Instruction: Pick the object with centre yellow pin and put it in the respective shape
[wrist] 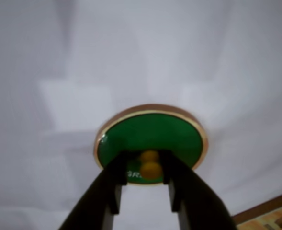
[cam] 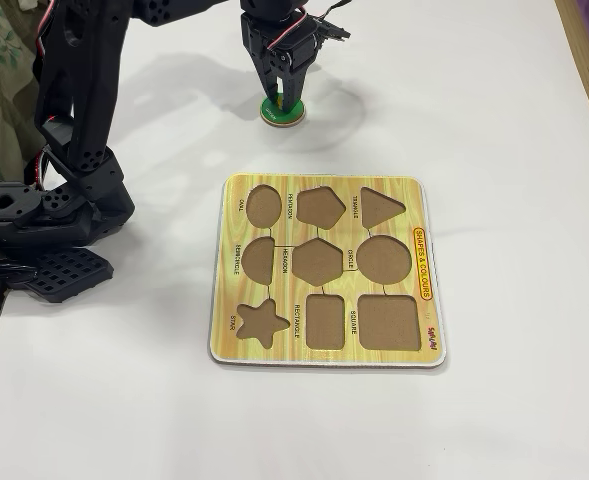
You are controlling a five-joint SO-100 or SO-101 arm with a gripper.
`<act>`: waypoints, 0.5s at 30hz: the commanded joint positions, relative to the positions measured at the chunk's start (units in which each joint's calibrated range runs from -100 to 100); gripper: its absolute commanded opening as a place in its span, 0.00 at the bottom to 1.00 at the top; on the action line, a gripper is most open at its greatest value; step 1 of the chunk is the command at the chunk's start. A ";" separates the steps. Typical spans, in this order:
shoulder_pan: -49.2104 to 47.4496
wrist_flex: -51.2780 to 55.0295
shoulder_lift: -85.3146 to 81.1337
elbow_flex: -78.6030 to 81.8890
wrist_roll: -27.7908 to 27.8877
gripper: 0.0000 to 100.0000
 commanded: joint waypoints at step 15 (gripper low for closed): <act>1.01 0.61 -1.03 -0.27 -0.24 0.02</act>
